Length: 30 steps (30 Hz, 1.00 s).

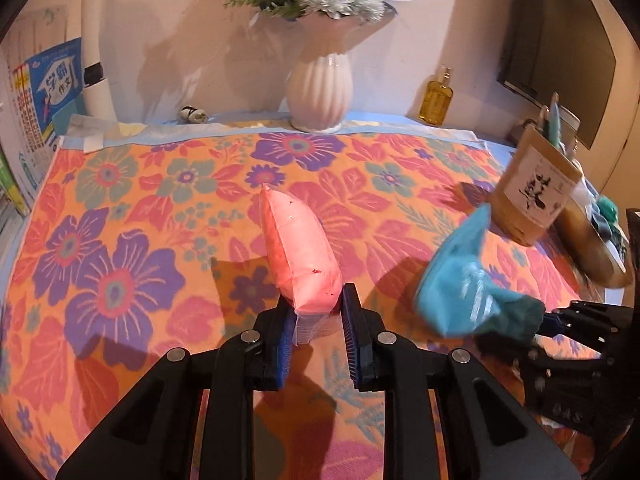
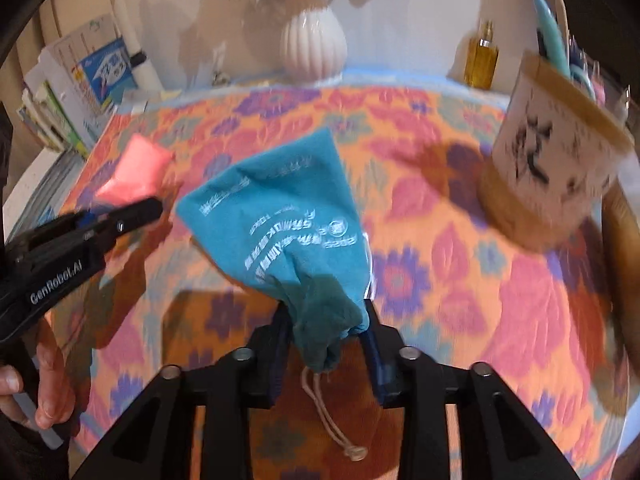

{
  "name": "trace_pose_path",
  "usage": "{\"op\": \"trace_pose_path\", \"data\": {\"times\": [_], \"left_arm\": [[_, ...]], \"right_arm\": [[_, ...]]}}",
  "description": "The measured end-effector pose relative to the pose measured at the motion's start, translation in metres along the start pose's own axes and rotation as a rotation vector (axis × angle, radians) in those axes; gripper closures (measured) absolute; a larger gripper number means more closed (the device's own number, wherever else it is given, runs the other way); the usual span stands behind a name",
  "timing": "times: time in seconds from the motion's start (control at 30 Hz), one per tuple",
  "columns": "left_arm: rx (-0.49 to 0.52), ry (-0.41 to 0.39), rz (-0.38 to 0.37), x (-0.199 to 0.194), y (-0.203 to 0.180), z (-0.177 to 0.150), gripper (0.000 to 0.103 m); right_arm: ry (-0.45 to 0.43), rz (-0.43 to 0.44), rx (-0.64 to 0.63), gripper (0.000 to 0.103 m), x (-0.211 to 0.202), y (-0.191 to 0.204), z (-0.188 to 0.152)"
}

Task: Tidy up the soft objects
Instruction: 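Hold the pink packet with left gripper while right gripper regrasps the teal pouch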

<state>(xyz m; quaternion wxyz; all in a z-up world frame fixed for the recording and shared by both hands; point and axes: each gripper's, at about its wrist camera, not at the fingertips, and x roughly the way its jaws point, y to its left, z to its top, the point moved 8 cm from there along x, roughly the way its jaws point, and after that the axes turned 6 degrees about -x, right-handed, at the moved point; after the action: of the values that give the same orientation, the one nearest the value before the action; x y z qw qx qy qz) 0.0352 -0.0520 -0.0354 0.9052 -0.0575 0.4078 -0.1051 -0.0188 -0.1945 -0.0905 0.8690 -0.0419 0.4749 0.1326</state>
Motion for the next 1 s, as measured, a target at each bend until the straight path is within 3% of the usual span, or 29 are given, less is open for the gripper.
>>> {"op": "trace_pose_path", "data": {"times": [0.1, 0.13, 0.23, 0.33, 0.43, 0.53, 0.57, 0.63, 0.67, 0.7, 0.8, 0.87, 1.0], "left_arm": [[0.063, -0.015, 0.022, 0.002, -0.008, -0.007, 0.084], [0.082, -0.020, 0.033, 0.002, -0.011, -0.007, 0.084], [0.116, -0.033, 0.053, 0.001, -0.016, -0.010, 0.084], [0.114, -0.045, 0.083, -0.001, -0.015, -0.011, 0.084], [0.100, -0.052, 0.091, -0.002, -0.011, -0.010, 0.084], [0.097, -0.048, 0.094, -0.001, -0.011, -0.010, 0.084], [0.098, -0.048, 0.094, 0.000, -0.011, -0.010, 0.084], [0.100, -0.049, 0.096, 0.000, -0.012, -0.010, 0.084], [0.101, -0.049, 0.098, 0.000, -0.012, -0.010, 0.084], [0.101, -0.054, 0.103, 0.000, -0.012, -0.010, 0.084], [0.100, -0.072, 0.110, -0.004, -0.012, -0.009, 0.084], [0.105, -0.079, 0.120, -0.007, -0.013, -0.008, 0.084], [0.102, -0.106, 0.079, -0.027, -0.027, 0.000, 0.084]], "right_arm": [[-0.030, -0.030, -0.023, 0.020, -0.012, 0.003, -0.005], [-0.044, -0.025, -0.027, 0.016, -0.016, 0.004, -0.005], [-0.076, -0.003, -0.043, 0.013, -0.021, 0.007, 0.002], [-0.068, 0.002, -0.073, 0.001, -0.006, 0.013, 0.010], [-0.022, 0.006, -0.063, 0.001, 0.019, 0.016, 0.011], [-0.036, 0.001, -0.072, 0.000, 0.023, 0.020, 0.012], [-0.042, 0.005, -0.085, 0.001, 0.022, 0.023, 0.013], [-0.053, 0.002, -0.080, 0.014, 0.021, 0.024, 0.014], [-0.069, 0.008, -0.082, 0.029, 0.019, 0.026, 0.015], [-0.081, 0.019, -0.087, 0.049, 0.016, 0.028, 0.016], [-0.095, 0.047, -0.076, 0.079, 0.011, 0.033, 0.017], [-0.102, 0.074, -0.047, 0.087, 0.006, 0.032, 0.017], [-0.160, 0.025, -0.019, 0.089, -0.023, 0.019, 0.022]]}}
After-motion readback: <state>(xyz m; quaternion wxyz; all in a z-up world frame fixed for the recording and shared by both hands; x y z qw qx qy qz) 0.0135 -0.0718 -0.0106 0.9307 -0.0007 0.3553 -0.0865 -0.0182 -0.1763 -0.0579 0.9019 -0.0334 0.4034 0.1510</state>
